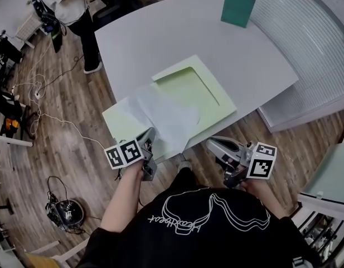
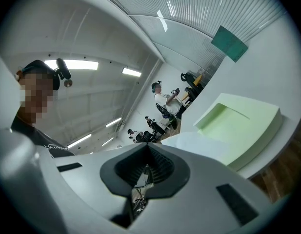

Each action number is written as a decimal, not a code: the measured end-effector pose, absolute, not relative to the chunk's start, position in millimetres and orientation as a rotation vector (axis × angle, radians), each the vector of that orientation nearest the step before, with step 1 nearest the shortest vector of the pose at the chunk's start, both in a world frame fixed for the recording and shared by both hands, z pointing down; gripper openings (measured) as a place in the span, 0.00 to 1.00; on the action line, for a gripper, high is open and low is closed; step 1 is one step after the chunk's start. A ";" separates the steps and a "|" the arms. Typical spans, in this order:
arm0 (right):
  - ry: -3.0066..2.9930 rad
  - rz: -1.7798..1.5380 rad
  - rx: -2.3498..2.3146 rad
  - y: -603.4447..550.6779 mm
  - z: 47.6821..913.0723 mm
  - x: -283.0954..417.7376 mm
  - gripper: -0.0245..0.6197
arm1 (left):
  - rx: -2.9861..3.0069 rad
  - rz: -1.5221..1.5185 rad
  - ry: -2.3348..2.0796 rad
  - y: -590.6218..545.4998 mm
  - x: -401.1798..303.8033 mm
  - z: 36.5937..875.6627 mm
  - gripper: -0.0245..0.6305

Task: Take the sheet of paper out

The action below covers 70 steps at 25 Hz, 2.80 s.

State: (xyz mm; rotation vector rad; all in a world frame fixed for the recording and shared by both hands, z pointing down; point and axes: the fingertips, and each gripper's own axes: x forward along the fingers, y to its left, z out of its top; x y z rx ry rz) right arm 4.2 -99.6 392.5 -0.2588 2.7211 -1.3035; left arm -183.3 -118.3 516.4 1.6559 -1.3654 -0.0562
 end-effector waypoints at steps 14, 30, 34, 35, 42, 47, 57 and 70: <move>2.771 -1.253 -0.168 -41.8 378.8 18.7 0.05 | 1.792 0.005 -1.550 -50.1 -170.6 453.0 0.05; 2.844 -1.135 -0.073 48.2 359.8 53.7 0.05 | 2.004 0.010 -1.642 66.2 -102.7 377.2 0.05; 2.844 -1.114 -0.081 63.6 351.6 61.3 0.05 | 2.033 0.034 -1.649 94.6 -88.1 364.0 0.05; 2.833 -1.119 -0.083 67.0 349.9 64.0 0.05 | 2.045 0.041 -1.644 100.1 -82.5 361.3 0.05; 2.820 -1.121 -0.128 96.1 356.7 75.6 0.05 | 2.136 0.057 -1.547 128.7 -47.8 358.9 0.05; 2.819 -1.112 -0.175 124.1 354.5 72.5 0.05 | 2.173 0.057 -1.469 158.5 -39.7 358.4 0.05; 2.823 -1.041 -0.263 199.3 337.4 58.8 0.05 | 2.246 0.071 -1.370 233.1 -46.9 342.4 0.05; 2.849 -0.986 -0.388 254.6 341.9 54.7 0.05 | 2.299 0.061 -1.306 288.7 -56.8 345.7 0.05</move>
